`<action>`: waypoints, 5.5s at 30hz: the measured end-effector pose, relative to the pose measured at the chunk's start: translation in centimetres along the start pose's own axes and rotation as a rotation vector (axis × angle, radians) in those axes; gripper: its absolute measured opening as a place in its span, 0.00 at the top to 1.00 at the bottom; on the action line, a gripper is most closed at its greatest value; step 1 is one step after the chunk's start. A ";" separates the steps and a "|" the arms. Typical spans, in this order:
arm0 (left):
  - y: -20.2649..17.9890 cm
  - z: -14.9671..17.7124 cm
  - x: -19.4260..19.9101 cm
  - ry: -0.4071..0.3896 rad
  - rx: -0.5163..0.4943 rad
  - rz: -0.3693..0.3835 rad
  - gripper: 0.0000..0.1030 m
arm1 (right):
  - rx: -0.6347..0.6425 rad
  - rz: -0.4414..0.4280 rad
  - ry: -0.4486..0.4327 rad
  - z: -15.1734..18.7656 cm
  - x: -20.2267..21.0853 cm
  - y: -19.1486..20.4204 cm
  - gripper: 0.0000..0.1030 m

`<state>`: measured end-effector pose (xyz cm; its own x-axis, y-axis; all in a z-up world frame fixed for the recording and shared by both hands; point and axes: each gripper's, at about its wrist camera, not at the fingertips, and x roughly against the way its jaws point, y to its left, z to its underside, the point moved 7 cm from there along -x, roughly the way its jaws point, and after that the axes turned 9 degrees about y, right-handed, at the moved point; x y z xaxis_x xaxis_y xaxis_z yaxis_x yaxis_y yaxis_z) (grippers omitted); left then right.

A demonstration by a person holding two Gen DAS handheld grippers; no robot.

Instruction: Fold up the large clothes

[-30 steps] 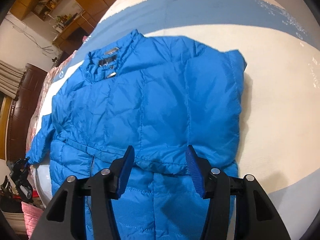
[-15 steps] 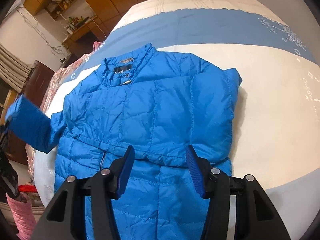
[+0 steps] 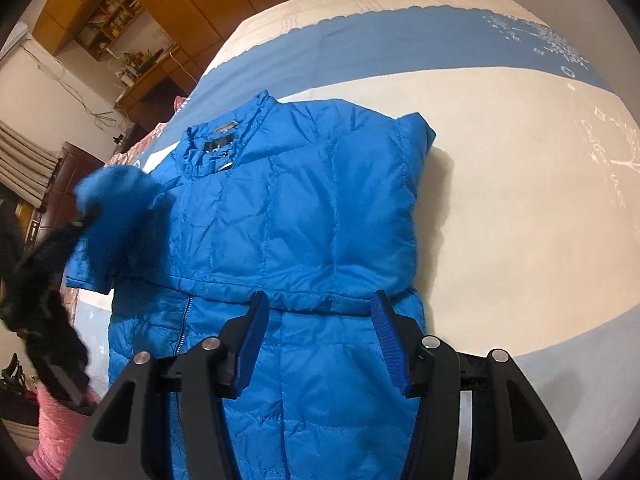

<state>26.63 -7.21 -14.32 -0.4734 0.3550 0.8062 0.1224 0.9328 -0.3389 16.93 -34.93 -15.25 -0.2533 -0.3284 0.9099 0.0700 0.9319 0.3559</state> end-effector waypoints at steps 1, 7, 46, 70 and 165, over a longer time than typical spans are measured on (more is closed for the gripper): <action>0.0 0.6 -1.9 0.045 -0.007 -0.007 0.93 | -0.001 -0.003 0.001 0.0 -0.1 0.0 0.48; -0.6 5.1 -6.1 0.236 -0.080 0.048 0.81 | 0.005 -0.015 0.016 -0.3 -0.8 0.6 0.48; 9.4 1.1 4.1 0.104 0.023 -0.170 0.48 | 0.136 -0.220 0.084 -6.9 -5.2 14.0 0.85; 9.4 3.1 -0.7 0.200 -0.014 -0.231 0.49 | -0.196 -0.271 0.116 -4.7 -6.6 1.3 0.40; 12.4 27.7 14.2 0.354 0.247 0.161 0.90 | -0.039 -0.335 0.139 24.7 1.7 -1.3 0.88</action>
<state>-2.71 7.66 -20.47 -0.1326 0.5339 0.8351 -0.0623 0.8364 -0.5446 -7.42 -32.88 -19.46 -0.1349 -0.6348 0.7608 0.0432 0.7633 0.6446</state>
